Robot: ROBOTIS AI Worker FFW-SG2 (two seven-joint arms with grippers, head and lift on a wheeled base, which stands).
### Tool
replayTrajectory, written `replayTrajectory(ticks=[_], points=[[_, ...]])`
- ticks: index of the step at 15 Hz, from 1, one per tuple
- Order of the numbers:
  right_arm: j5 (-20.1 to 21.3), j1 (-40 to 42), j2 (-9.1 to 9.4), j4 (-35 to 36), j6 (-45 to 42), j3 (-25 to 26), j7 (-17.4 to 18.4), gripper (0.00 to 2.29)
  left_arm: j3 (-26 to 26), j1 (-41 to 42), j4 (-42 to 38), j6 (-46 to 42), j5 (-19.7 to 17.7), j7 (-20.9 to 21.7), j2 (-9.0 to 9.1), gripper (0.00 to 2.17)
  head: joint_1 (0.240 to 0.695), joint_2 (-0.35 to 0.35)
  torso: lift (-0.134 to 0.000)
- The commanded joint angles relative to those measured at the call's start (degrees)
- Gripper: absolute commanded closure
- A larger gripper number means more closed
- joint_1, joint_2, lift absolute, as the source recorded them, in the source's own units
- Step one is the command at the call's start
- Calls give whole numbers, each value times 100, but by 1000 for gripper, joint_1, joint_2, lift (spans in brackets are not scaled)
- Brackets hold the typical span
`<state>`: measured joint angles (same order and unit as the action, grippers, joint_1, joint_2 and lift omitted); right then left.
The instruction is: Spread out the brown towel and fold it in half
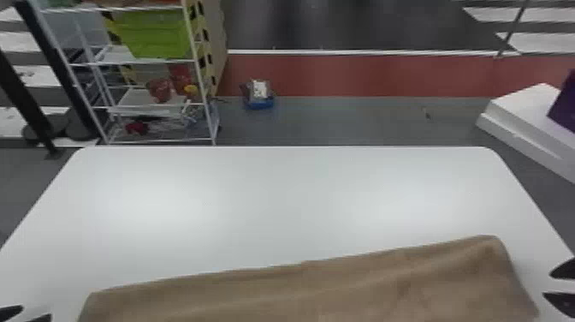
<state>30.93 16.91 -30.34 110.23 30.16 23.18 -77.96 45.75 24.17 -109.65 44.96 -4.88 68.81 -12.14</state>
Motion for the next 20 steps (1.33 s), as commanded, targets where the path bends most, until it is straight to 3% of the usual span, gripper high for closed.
replayTrajectory(ticks=[1,9,10,13,14,15,18,19,20], points=[[-96,-276,19,-247,57,-33,-36,640,13,0,14,0,-4,0,-8,22,695,6,-124],[-148,-935,177,-889,74,-402,-36,643,48,8,5,0,-4,18,1,22,695,26,-124],[-166,-979,177,-968,57,-429,-36,802,57,17,14,0,-13,18,1,22,695,29,-124],[-201,-1111,186,-1223,-49,-481,-36,934,48,26,14,0,-13,18,1,22,695,39,-124],[-245,-1128,186,-1249,-66,-481,-36,1163,48,17,14,0,-13,18,1,22,695,39,-124],[-350,-1137,186,-1249,-49,-455,-36,1220,48,17,14,0,-13,18,1,22,695,39,-124],[-605,-1181,177,-1249,215,-288,-36,1173,57,26,22,0,-13,18,1,22,695,42,-124],[-693,-1181,177,-1249,567,-218,-36,842,57,26,22,0,-13,18,1,22,695,41,-124],[-790,-1181,142,-1249,830,-191,-36,687,57,26,22,0,-13,18,-8,22,695,38,-124]])
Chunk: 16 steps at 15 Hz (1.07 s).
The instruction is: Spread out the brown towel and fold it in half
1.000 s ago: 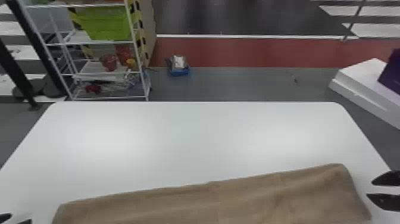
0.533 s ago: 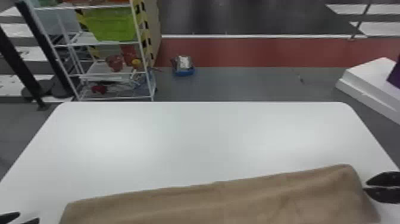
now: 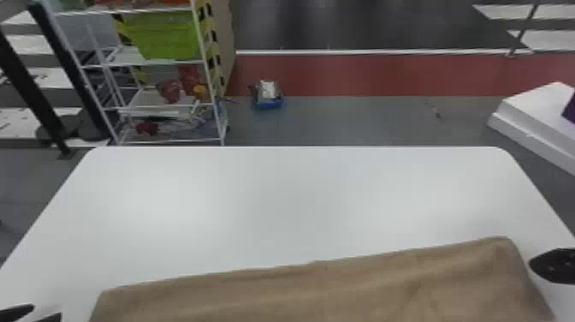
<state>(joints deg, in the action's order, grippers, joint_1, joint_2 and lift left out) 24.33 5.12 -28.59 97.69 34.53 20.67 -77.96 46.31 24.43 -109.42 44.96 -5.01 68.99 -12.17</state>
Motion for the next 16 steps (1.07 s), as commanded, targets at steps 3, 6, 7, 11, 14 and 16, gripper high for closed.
replayTrajectory(ticks=[3,6,7,11,14,16], points=[[-218,-38,-76,-75,674,51,-36,623,1,0,0,0,-27,0,-5,22,695,19,-124],[-446,-161,12,-312,639,51,-36,623,-8,0,0,0,-27,-9,-5,22,695,14,-124],[-446,-205,12,-339,639,-2,-36,623,10,0,0,0,-27,0,-5,22,695,19,-124],[-613,-354,108,-348,657,-81,-36,707,54,18,8,-17,-35,9,-5,22,695,43,-124],[-622,-407,108,-356,569,-107,-36,1227,63,26,26,-35,-44,9,-5,22,695,67,-124],[-728,-416,108,-356,375,51,-36,1622,63,26,26,-35,-44,9,-5,22,695,71,-124]])
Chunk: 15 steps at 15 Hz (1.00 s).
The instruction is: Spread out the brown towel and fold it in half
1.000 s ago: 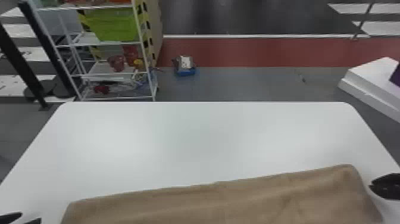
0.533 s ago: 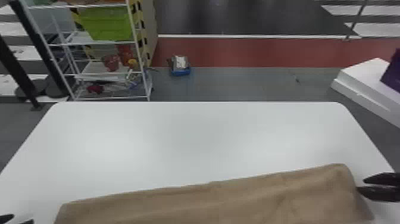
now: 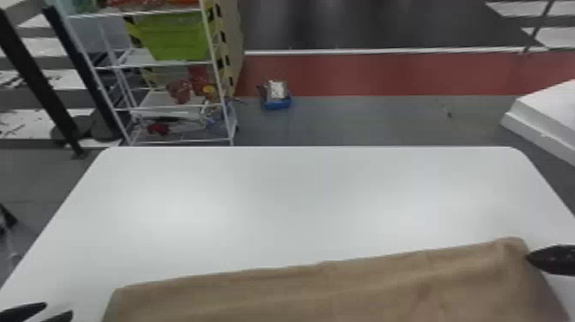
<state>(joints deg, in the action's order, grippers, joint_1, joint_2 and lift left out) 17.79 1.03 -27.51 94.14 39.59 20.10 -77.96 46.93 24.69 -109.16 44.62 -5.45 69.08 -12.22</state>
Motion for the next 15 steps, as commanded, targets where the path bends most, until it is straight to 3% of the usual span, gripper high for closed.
replayTrajectory(ticks=[1,4,6,9,12,14,15], points=[[-153,-24,-9,-1,-131,266,-37,1622,0,0,0,-1,0,0,0,22,695,70,-124],[-276,-33,-70,-27,-60,451,-37,1622,-9,0,0,-18,0,-18,-9,22,695,47,-124],[181,90,-35,-141,-640,205,-37,1622,-26,0,0,-18,-18,-26,-9,22,695,35,-124],[620,46,17,-264,-781,-68,-37,1622,-26,0,9,-36,-18,-18,-9,22,695,34,-124],[488,-59,35,-238,-412,11,-37,1541,35,0,-9,-36,-35,0,9,22,695,44,-124],[629,29,17,-45,-306,143,-37,346,97,0,0,-36,-71,18,9,22,695,48,-124],[611,108,17,70,-324,284,-37,167,106,0,0,-36,-71,9,0,22,695,41,-124]])
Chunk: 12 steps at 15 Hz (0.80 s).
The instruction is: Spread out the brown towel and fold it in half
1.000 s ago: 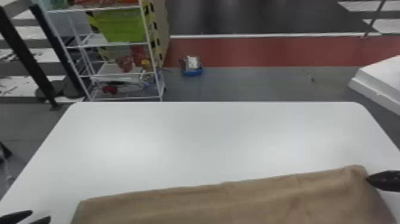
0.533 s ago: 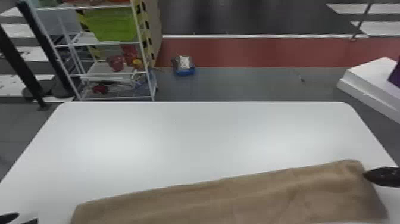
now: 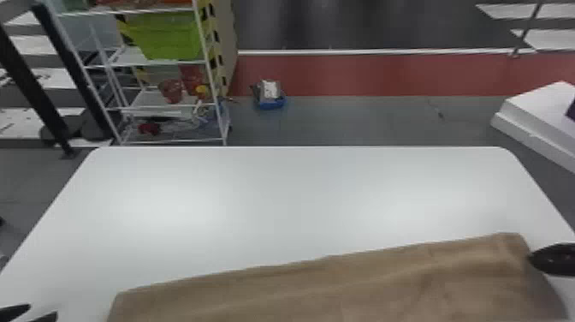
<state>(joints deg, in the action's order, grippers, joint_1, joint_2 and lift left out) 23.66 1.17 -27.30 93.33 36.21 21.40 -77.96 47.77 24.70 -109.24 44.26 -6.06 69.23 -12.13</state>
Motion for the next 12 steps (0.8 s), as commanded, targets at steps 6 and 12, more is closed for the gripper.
replayTrajectory(ticks=[6,12], points=[[-319,6,84,326,347,277,-36,184,-40,-18,8,0,-9,-15,-8,22,695,19,-124],[-433,-73,278,818,857,-109,-36,184,57,26,-53,0,-150,64,36,22,695,79,-124]])
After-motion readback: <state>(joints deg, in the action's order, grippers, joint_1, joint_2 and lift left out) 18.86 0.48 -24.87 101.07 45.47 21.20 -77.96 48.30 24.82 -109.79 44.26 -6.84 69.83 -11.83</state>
